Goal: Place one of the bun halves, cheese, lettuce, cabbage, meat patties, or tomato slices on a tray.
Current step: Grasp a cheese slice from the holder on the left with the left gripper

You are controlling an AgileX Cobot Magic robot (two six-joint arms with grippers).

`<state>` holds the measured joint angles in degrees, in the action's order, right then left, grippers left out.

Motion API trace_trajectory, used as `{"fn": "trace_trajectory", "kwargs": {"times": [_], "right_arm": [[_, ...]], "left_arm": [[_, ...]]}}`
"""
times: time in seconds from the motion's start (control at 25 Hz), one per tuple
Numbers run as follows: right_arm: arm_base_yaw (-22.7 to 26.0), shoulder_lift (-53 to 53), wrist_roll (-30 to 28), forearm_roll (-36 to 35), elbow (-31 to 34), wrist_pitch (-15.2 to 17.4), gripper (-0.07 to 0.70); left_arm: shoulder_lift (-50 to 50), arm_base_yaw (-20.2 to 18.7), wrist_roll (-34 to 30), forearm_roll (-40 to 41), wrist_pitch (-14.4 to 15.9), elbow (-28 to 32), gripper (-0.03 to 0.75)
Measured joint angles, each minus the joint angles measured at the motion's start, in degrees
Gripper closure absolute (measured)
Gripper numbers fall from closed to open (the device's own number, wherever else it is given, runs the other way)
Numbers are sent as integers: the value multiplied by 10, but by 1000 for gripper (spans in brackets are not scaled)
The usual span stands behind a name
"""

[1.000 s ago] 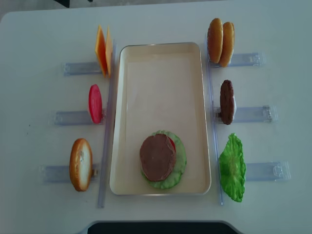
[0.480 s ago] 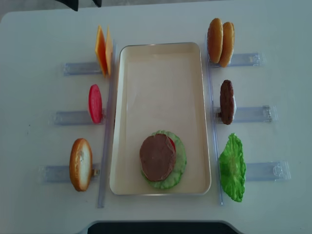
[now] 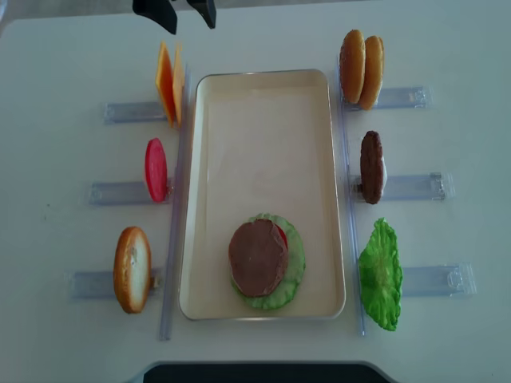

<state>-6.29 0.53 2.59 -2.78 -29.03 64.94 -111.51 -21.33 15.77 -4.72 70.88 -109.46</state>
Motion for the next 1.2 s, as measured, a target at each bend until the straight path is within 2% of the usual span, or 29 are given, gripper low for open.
{"fn": "trace_trajectory", "kwargs": {"times": [0.28,0.68,0.8,1.04,1.2], "right_arm": [[0,0,0,0,0,0,90],[0,0,0,0,0,0,90],[0,0,0,0,0,0,90],[0,0,0,0,0,0,90],[0,0,0,0,0,0,90]], "left_arm": [[-10,-37,37,5,0,0,175],[-12,-37,88,87,1,-1,175],[-12,-22,98,77,1,-1,175],[-12,44,102,55,1,-1,175],[-12,68,102,55,1,-1,177]]}}
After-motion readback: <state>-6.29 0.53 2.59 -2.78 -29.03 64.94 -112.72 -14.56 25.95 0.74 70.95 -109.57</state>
